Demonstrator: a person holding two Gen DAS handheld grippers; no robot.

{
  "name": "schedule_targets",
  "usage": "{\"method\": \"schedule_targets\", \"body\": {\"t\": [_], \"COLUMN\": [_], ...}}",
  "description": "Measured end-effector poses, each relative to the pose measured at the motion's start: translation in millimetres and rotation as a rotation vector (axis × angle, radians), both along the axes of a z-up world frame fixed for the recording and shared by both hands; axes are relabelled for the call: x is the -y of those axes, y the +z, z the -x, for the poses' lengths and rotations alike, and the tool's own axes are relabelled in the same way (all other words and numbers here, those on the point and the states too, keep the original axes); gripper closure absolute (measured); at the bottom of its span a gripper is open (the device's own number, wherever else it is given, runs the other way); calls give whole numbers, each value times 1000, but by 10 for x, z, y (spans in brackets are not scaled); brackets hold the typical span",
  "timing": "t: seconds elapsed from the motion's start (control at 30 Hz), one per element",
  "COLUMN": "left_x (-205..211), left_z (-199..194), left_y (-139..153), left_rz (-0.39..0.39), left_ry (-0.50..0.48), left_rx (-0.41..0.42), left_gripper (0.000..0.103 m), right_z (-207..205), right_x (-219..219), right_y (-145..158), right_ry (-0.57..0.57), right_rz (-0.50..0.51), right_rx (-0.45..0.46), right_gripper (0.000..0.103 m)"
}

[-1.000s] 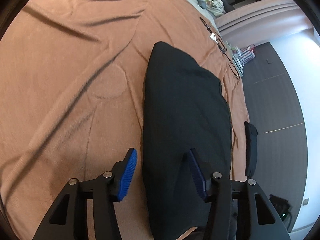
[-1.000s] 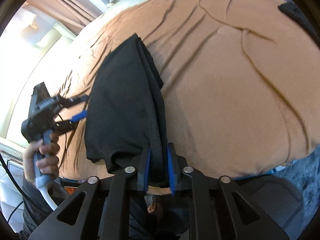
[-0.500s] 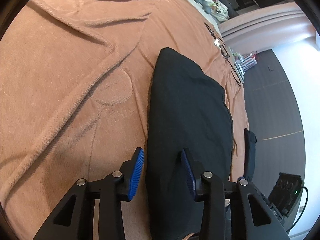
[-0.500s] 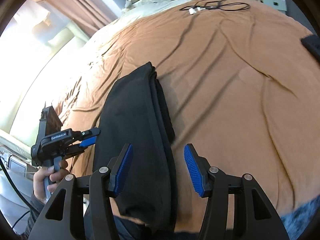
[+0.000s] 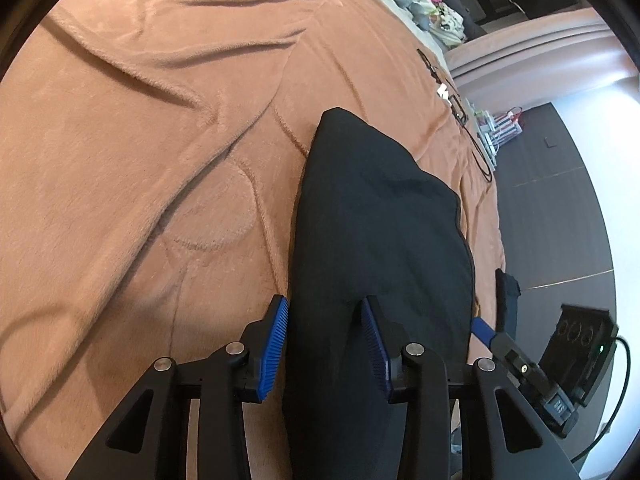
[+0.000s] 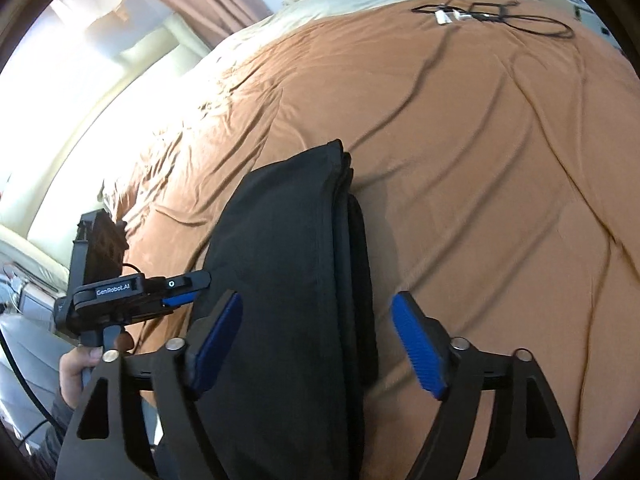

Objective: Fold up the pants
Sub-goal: 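Open both grippers and press the folded shorts flat on the bed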

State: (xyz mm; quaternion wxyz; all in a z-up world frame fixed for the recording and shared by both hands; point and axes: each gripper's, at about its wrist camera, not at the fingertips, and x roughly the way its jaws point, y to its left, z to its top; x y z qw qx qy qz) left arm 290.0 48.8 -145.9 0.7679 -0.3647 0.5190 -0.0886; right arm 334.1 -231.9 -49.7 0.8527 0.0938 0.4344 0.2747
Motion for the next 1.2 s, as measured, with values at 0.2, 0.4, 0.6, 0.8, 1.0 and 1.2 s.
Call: {"method": "schedule_targets", "body": {"t": [0.2, 0.4, 0.6, 0.8, 1.0, 1.2], "left_x": [25, 45, 43, 43, 46, 39], "left_z": [-129, -232, -307, -333, -401, -464], "left_y": [-40, -47, -69, -82, -138, -194], "left_rz": [-6, -18, -10, -14, 15, 60], "left_ry": [3, 0, 1, -15, -27, -27], "left_rx": [-9, -4, -1, -2, 0, 7], "left_gripper": [62, 62, 62, 62, 62, 62], "right_z": [-351, -556, -581, -702, -798, -868], "right_x": [-148, -202, -196, -83, -69, -140], "right_y": [-95, -234, -235, -313, -385, -455], "right_ry": [34, 45, 92, 82, 132, 175], "right_rz": [50, 41, 8, -47, -115, -144], "right_rx": [-42, -70, -80, -133, -181, -203], "right_gripper": [25, 30, 58, 38, 38, 38]}}
